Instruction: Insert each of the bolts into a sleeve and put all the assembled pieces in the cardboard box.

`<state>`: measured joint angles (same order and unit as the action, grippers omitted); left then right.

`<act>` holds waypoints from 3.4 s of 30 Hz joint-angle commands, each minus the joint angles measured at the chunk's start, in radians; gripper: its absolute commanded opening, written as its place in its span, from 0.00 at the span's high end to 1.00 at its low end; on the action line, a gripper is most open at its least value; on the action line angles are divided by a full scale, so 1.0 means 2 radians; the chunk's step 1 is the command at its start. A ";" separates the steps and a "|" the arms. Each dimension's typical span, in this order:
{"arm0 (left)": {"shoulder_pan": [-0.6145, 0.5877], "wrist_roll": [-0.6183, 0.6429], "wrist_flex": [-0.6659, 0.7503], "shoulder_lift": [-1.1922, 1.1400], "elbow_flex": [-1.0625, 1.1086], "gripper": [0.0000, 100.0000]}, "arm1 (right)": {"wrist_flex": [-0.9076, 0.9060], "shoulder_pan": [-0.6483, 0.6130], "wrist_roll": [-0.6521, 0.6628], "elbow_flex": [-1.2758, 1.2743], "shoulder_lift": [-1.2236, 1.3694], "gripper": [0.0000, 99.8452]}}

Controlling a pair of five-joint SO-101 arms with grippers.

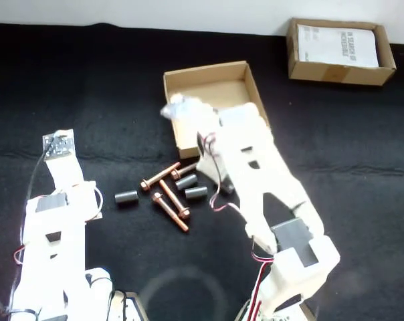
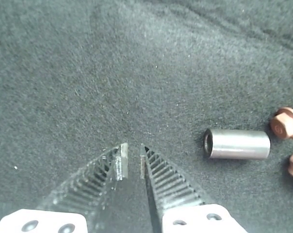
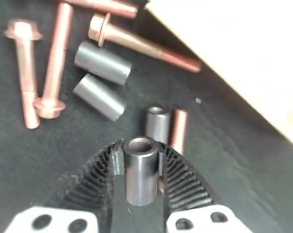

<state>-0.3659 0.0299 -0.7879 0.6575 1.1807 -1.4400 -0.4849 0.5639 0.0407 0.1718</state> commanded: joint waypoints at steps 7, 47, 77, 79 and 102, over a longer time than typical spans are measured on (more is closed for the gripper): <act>-0.004 -0.004 0.015 0.006 0.000 0.93 | -0.163 0.010 -0.054 0.276 -0.005 0.99; 0.257 0.292 -0.404 0.003 -0.362 0.93 | 0.014 0.271 -0.256 -0.348 -0.647 0.99; 0.329 0.396 -0.462 -0.544 -0.612 0.93 | 0.078 0.241 -0.222 -0.469 -0.691 0.99; 0.327 0.394 -0.462 -0.546 -0.613 0.93 | 0.077 0.241 -0.222 -0.469 -0.691 0.99; 0.310 0.396 -0.406 -0.590 -0.587 0.70 | 0.079 0.242 -0.222 -0.469 -0.691 0.99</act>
<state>0.2785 0.8140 -1.6379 -0.4948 0.0054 -1.2942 0.0046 0.1112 -0.8999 -1.1891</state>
